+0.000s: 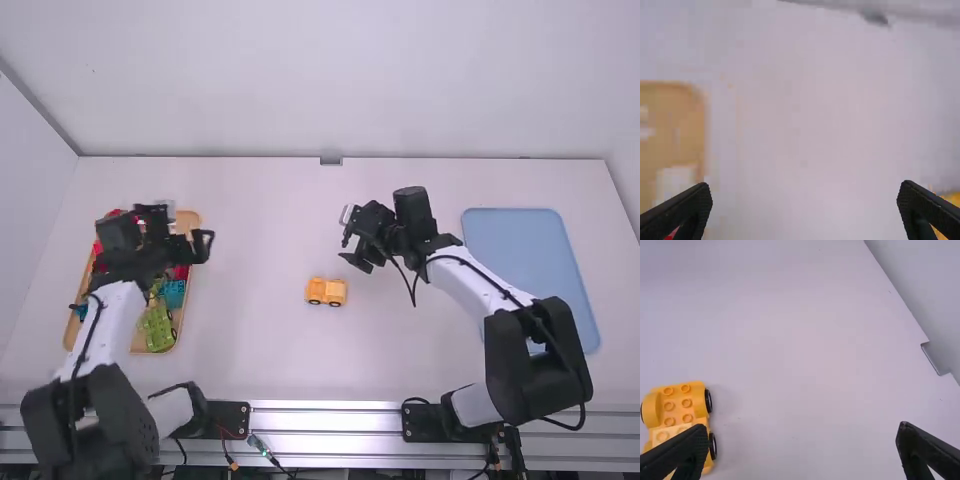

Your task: Assemble lego blocks to make yellow taxi

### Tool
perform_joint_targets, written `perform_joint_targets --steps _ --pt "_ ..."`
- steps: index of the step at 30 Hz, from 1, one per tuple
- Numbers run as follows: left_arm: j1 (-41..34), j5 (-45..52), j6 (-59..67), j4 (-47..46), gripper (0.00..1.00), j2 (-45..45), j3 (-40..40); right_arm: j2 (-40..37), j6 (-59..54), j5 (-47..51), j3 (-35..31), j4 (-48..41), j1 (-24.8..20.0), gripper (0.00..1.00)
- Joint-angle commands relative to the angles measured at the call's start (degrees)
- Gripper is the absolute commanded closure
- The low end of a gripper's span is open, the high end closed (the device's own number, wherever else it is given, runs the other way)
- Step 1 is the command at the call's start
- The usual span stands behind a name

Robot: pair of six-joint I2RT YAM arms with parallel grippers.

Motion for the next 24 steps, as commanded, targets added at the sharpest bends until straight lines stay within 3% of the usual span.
perform_joint_targets --steps 1,6,8,13,17,24 --pt "3.82 -11.78 -21.75 -3.04 0.01 -4.17 0.46 -0.09 0.42 0.68 -0.37 0.09 0.07 0.01" --pt "6.86 -17.70 -26.75 -5.16 0.01 -5.77 0.46 -0.09 0.39 0.63 -0.35 0.17 -0.26 0.01" --pt "7.82 -24.17 -30.86 -9.44 0.01 -5.35 1.27 -0.09 0.39 0.59 -0.37 0.35 -0.26 0.01" --pt "8.90 -33.64 -36.68 -13.68 0.00 1.40 5.20 -0.09 0.44 0.79 -0.37 1.09 -0.26 0.01" --pt "10.08 -33.38 -36.68 -17.62 0.01 9.05 10.51 -0.09 0.42 0.55 -0.35 1.55 -0.26 0.01" --pt "10.88 -21.99 -30.03 -28.87 0.01 26.29 23.76 -0.09 2.93 0.83 -0.35 1.73 -0.26 0.01"
